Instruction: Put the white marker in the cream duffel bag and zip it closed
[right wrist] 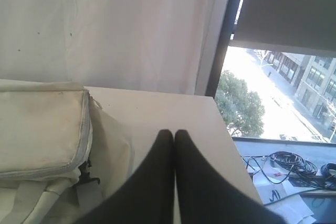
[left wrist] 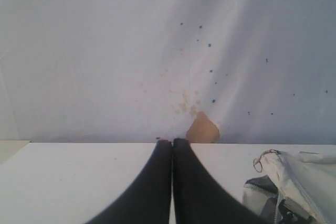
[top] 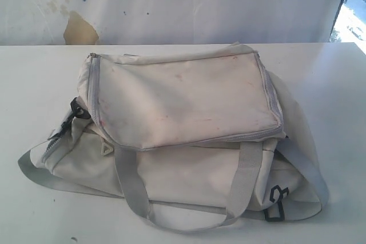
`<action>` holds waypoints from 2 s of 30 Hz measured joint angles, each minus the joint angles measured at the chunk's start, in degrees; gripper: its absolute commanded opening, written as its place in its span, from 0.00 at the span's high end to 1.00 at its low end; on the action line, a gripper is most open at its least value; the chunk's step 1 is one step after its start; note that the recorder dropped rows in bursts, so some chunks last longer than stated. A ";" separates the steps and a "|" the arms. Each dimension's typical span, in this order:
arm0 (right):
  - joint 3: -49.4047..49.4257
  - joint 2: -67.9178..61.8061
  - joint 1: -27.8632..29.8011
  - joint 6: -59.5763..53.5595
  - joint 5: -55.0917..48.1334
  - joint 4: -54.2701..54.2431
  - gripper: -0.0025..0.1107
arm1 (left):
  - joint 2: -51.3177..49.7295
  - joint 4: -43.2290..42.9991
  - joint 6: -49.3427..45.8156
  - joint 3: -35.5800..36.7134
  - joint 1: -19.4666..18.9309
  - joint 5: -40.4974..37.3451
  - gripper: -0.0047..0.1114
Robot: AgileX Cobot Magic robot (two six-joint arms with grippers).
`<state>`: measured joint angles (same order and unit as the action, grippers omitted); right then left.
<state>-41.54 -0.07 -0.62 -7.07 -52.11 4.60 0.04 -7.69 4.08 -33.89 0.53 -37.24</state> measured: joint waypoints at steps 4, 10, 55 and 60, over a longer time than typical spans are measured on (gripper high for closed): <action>10.61 -0.14 0.00 0.00 14.00 0.00 0.98 | -0.20 0.00 0.00 11.27 0.00 12.46 0.96; 23.86 -0.14 0.00 -0.09 33.55 -1.25 0.98 | -0.20 0.00 0.17 24.41 0.00 29.01 0.96; 41.42 -0.08 0.00 6.00 42.23 -3.46 0.98 | -0.20 0.00 6.71 33.64 0.00 29.98 0.96; 41.42 -0.08 0.00 6.00 43.92 -3.46 0.98 | -0.20 0.00 6.71 33.64 0.00 29.98 0.96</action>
<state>-0.12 -0.15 -0.62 -1.07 -8.18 1.14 -0.16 -7.69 10.79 -0.26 0.53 -7.27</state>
